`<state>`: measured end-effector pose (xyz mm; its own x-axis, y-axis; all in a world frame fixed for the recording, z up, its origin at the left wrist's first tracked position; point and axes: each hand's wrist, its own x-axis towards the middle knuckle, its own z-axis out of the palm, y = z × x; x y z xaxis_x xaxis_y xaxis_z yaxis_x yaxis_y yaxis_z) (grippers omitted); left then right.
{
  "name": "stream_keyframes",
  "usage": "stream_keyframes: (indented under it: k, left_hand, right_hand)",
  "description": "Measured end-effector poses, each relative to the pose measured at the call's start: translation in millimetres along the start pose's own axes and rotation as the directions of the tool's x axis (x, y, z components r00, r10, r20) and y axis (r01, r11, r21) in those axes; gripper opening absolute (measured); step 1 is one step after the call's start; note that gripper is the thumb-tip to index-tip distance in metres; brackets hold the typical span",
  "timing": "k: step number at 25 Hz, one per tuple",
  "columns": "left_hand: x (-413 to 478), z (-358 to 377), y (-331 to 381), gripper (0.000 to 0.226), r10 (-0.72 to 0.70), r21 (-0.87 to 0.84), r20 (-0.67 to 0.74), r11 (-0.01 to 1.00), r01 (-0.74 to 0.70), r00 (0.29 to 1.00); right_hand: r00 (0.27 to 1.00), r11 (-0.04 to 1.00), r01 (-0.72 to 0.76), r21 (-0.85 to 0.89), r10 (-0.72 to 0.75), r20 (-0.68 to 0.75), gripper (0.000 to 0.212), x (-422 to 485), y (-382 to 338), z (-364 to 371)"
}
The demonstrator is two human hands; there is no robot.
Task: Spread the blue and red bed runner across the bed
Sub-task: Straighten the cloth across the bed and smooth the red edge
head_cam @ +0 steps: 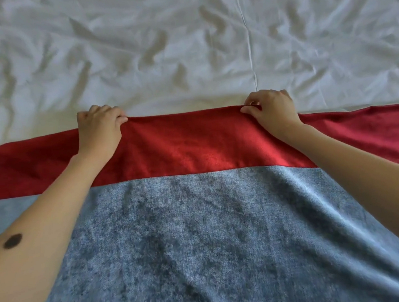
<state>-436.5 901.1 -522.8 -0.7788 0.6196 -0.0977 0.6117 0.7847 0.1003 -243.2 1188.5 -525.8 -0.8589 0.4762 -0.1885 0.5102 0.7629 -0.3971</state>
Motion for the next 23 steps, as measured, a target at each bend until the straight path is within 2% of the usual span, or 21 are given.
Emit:
stream_keyframes:
  k: [3, 6, 12, 17, 19, 23]
  left_hand:
    - [-4.8, 2.7, 6.1, 0.015, 0.003, -0.036, -0.05, 0.999, -0.005, 0.999]
    - [-9.9, -2.5, 34.8, 0.02, 0.056, -0.093, -0.135, 0.993, -0.068, 0.989]
    - [-3.8, 1.4, 174.1, 0.017, 0.252, -0.226, -0.166, 0.931, -0.286, 0.953]
    - [-0.3, 24.8, 282.8, 0.028, 0.416, -0.202, -0.016, 0.889, -0.41, 0.909]
    - [1.5, 34.0, 306.3, 0.03, 0.452, -0.166, 0.034, 0.882, -0.441, 0.891]
    - [12.9, 42.2, 320.6, 0.023, 0.425, -0.128, 0.039, 0.9, -0.418, 0.904]
  right_hand:
    - [1.0, 0.998, 0.001, 0.055, 0.0, -0.025, 0.024, -3.3, 3.6, 1.3]
    - [0.996, 0.997, -0.014, 0.081, 0.022, -0.089, 0.026, -12.0, 18.8, -9.0]
    - [0.991, 0.996, -0.08, -0.051, 0.073, -0.116, 0.02, -48.0, 112.1, -54.3]
    - [0.986, 0.984, -0.143, -0.107, 0.132, -0.102, 0.019, -73.4, 184.6, -78.6]
    - [0.988, 0.979, -0.145, -0.145, 0.137, -0.068, 0.023, -77.6, 205.9, -82.6]
    - [0.98, 0.97, -0.179, -0.167, 0.161, -0.114, 0.021, -65.4, 230.1, -88.8]
